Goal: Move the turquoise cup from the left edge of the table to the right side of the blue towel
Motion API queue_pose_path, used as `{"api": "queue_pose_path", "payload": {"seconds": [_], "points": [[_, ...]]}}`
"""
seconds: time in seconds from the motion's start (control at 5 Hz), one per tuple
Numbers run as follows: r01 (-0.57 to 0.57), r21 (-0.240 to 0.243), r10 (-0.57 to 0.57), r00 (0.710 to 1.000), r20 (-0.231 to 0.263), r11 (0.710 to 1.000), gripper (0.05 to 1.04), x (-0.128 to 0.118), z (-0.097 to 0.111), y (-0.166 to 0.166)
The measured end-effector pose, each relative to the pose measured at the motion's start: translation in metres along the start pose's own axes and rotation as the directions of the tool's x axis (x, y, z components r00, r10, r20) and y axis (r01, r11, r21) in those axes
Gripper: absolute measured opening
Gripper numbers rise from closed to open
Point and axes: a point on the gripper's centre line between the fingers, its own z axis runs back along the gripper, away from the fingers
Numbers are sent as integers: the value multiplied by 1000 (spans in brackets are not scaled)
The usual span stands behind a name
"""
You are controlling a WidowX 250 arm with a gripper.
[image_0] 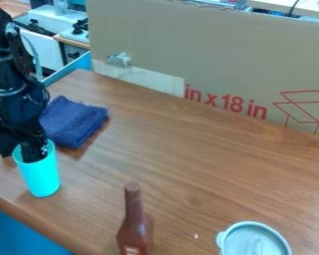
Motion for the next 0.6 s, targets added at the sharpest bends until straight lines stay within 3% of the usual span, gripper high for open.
{"api": "queue_pose_path", "payload": {"seconds": [0.4, 0.6], "points": [[-24, -47, 23, 1000, -17, 999, 365, -8, 0, 1], [-26, -39, 26, 1000, 2, 999, 158, -10, 13, 0]]}}
